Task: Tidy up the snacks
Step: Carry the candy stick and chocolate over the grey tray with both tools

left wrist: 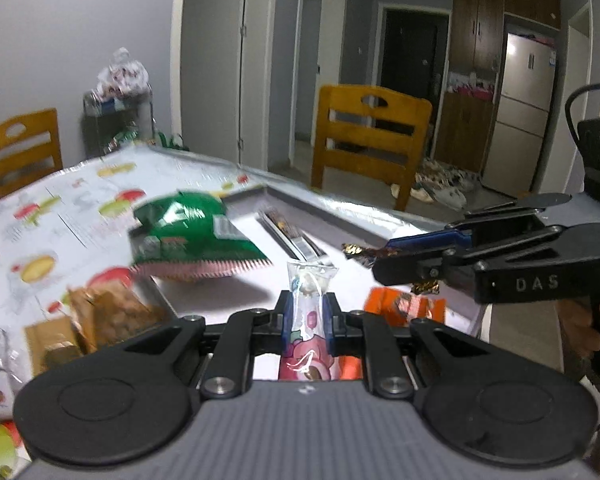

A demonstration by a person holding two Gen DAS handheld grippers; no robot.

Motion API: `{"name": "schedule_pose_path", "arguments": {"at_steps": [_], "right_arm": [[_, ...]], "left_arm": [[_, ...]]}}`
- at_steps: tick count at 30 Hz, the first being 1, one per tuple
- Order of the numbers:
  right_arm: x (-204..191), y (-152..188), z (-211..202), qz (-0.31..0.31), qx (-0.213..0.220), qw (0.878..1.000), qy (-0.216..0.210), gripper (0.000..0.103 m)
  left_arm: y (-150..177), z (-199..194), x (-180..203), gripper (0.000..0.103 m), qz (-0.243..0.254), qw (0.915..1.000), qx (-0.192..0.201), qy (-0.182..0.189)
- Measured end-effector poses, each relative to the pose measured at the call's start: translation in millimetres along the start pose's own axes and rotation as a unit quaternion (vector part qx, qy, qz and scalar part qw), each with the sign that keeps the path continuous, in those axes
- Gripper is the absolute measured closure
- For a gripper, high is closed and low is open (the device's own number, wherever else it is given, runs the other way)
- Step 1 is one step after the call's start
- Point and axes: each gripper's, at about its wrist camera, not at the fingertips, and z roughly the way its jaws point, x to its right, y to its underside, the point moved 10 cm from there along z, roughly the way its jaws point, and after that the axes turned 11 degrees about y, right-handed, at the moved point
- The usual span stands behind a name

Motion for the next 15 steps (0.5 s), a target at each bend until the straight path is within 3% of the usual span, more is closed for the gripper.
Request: {"name": "schedule_pose_path", "arguments": {"at_steps": [15], "right_arm": [[-18.1,37.4,3.2,-0.04,-0.064,0.997,-0.018,0.078]], "left_arm": [[23.0,23.5,-7.1,0.091,-0.017,0.9991,-0.038,0.011]]}}
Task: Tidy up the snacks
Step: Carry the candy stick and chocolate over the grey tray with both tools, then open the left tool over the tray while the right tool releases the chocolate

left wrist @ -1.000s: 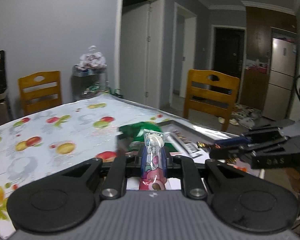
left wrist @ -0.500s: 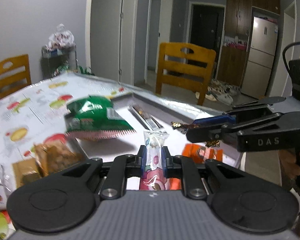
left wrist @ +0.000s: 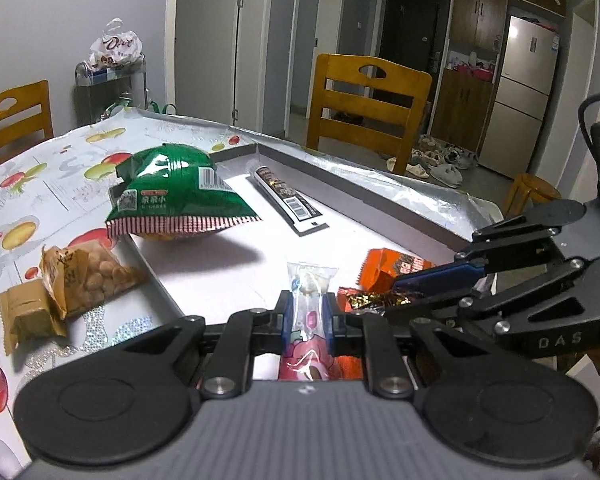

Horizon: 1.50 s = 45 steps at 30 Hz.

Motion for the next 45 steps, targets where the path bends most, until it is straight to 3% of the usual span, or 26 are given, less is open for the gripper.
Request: {"name": "schedule_pose_path", "arguments": {"at_steps": [39,45], "right_arm": [[-7.8,1.5,-3.1,-0.046,-0.008,0.999,0.006,0.078],[-7.2,0.4,-2.4,-0.041,-0.007,0.999,0.008,0.071]], "left_arm": [[5.8,-4.2,6.3,0.091,-0.003,0.9997,0.0,0.026],[6.9,-4.1,5.9,0.09,-0.006,0.9997,-0.004,0.024]]}}
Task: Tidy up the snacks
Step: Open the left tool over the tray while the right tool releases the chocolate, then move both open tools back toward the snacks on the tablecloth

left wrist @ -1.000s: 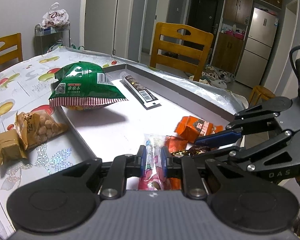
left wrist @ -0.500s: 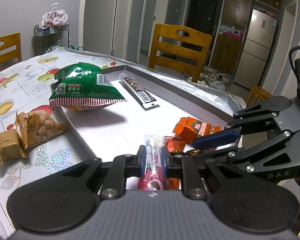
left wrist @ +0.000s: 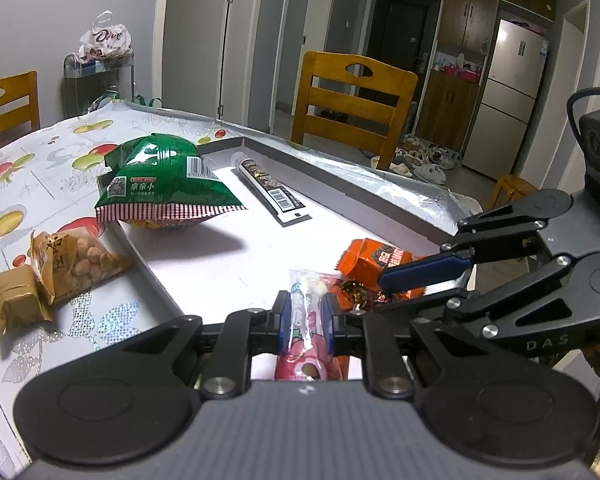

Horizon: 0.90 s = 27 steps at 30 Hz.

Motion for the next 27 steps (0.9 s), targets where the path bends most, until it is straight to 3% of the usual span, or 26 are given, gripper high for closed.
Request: {"name": "schedule_pose_path", "arguments": {"at_steps": [3,7,12,18,20,27], "right_arm": [[-0.1,-1.4,-1.7,0.003,0.005,1.0,-0.005,0.055],[0.6,-5.5,-5.7,0.008,0.018,1.0,-0.006,0.032],[2.9,-6.2,-6.4,0.011,0.021,1.0,-0.005,0.026],[11.6,-10.9,-9.1,0.032,0.038,0.999,0.009,0.001],[14.2,-14.3,-10.6,0.041,0.047,0.998,0.011,0.0],[16.8,-23.5,-10.2,0.062,0.057,0.996,0.011,0.0]], "left_arm": [[0.7,0.4,-1.3,0.086,-0.001,1.0,-0.003,-0.003],[-1.1,-2.8,-3.2,0.052,-0.003,0.9998,0.006,-0.018],[-4.6,-8.7,-4.0,0.037,-0.004,0.9995,0.019,-0.025],[-10.8,-22.7,-7.1,0.016,-0.001,0.998,0.036,-0.052],[-14.9,-30.7,-7.0,0.009,0.007,0.997,0.045,-0.063],[-27.8,-60.7,1.6,0.008,0.063,0.9918,0.052,-0.099]]}}
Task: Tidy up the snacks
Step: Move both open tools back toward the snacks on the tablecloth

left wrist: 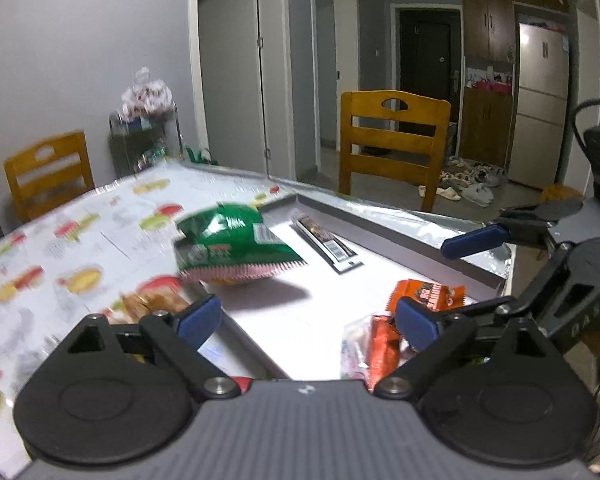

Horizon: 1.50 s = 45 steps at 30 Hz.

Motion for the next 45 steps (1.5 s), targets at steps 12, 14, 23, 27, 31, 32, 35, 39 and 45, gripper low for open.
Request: {"name": "schedule_pose_path", "arguments": {"at_steps": [12,14,23,27,31,32,35,39,45], "right_arm": [[-0.5,-13.5,-7.1,0.046,0.007,0.999,0.006,0.0],[-4.2,-14.2,-7.7,0.044,0.005,0.999,0.007,0.0],[-29.3,-20.0,-3.7,0.022,-0.004,1.0,0.013,0.0],[-42.3,-25.6,2.4,0.025,-0.01,1.0,0.008,0.0],[-58.7,-32.0,11.2,0.026,-0.016,1.0,0.002,0.0],[-62.1,-33.4,13.3,0.027,-0.018,0.999,0.001,0.0],[-75.2,-37.8,22.8,0.028,-0.024,0.999,0.0,0.0],[-95.0,-44.9,34.6,0.028,-0.029,0.999,-0.01,0.0],[-128.1,-58.7,45.9,0.001,-0.019,0.999,-0.031,0.0]], "left_arm": [[-33.2,-30.3,-27.1,0.006,0.045,0.9988,0.012,-0.014],[-32.0,-28.1,-41.7,0.006,0.038,0.9989,0.013,-0.026],[3.1,-23.5,-105.6,0.006,-0.027,0.9974,0.001,-0.067],[19.7,-29.9,-121.6,0.006,-0.049,0.9961,0.006,-0.073],[30.3,-37.6,-130.2,0.006,-0.045,0.9958,0.011,-0.079],[32.6,-39.1,-133.2,0.006,-0.048,0.9957,0.015,-0.078],[41.2,-43.6,-145.8,0.006,-0.074,0.9942,0.015,-0.077],[45.1,-57.8,-173.3,0.006,-0.084,0.9887,0.011,-0.124],[60.1,-89.5,-241.1,0.006,-0.182,0.9651,0.026,-0.186]]}}
